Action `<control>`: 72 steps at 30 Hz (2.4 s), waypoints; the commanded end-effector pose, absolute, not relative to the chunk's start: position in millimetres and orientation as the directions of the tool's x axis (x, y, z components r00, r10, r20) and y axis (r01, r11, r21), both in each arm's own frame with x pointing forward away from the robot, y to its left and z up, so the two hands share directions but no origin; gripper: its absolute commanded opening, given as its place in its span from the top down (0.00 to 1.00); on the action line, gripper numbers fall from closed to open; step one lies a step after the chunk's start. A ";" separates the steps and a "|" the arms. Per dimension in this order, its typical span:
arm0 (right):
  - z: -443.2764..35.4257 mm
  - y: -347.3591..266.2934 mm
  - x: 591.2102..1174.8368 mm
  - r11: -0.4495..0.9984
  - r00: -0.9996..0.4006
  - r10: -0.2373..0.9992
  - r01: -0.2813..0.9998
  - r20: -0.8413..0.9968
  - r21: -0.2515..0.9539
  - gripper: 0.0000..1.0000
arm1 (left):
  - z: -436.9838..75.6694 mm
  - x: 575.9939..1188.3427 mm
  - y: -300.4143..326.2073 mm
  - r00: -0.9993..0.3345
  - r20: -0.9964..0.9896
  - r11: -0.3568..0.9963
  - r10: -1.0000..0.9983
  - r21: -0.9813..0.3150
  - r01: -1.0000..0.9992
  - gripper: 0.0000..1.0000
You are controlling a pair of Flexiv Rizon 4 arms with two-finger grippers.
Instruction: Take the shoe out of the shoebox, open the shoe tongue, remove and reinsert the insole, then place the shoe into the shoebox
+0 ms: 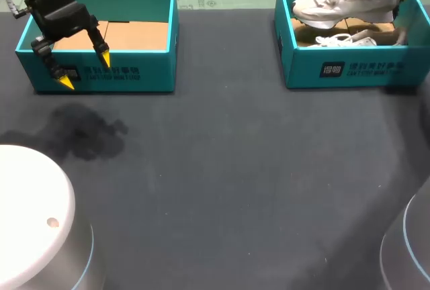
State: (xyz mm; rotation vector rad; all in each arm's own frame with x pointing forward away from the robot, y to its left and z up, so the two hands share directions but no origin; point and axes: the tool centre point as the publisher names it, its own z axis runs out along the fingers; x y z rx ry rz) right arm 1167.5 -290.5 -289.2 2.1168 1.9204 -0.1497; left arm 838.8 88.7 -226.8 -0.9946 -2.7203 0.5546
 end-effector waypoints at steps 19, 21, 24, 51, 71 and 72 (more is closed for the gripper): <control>-330.5 -296.0 1176.9 -0.100 0.115 0.964 0.992 -0.239 0.075 1.00 | -226.7 838.6 89.2 -0.756 0.051 0.705 0.653 -0.406 0.581 0.00; -335.6 -296.5 1177.0 -0.098 0.111 0.966 0.993 -0.233 0.068 1.00 | -226.7 838.6 89.2 -0.756 0.051 0.705 0.653 -0.406 0.581 0.00; -342.0 -297.2 1177.0 -0.099 0.109 0.968 0.994 -0.225 0.055 1.00 | -226.7 838.6 89.2 -0.756 0.051 0.705 0.653 -0.406 0.581 0.00; -369.4 -291.1 1172.3 -0.092 0.090 0.988 0.996 -0.129 -0.014 0.91 | -226.7 838.6 89.2 -0.756 0.051 0.705 0.653 -0.406 0.581 0.00; -365.1 -287.3 1168.5 -0.088 0.087 0.991 0.996 -0.105 -0.003 0.56 | -226.7 838.6 89.2 -0.756 0.051 0.705 0.653 -0.406 0.581 0.00; -364.5 -286.7 1168.3 -0.087 0.086 0.991 0.996 -0.105 -0.002 0.55 | -226.7 838.6 89.2 -0.756 0.051 0.705 0.653 -0.406 0.581 0.00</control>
